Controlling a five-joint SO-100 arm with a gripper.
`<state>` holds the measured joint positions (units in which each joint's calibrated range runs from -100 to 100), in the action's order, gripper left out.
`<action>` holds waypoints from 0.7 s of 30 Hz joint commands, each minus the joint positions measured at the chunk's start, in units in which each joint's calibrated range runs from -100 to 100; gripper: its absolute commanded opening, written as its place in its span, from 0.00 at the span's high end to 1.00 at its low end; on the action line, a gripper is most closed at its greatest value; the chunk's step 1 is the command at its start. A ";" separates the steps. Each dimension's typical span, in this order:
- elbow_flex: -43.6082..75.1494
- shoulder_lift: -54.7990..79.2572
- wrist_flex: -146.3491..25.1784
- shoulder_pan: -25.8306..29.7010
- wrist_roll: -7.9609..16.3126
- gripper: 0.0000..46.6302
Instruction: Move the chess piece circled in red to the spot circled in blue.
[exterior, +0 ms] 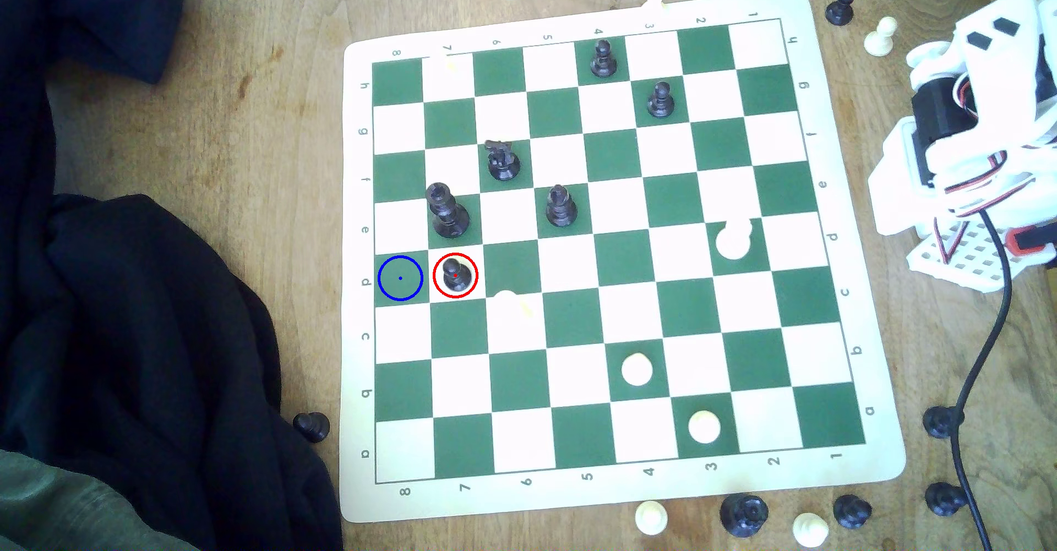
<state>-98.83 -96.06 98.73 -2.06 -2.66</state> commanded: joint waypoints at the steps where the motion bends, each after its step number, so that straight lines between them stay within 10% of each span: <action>1: -1.08 0.22 0.95 -1.34 -0.15 1.00; 14: 0.64 0.22 -38.61 -2.12 -0.15 1.00; 21: 17.77 0.39 -96.92 -2.82 0.24 1.00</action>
<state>-94.76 -95.98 39.76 -3.83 -2.66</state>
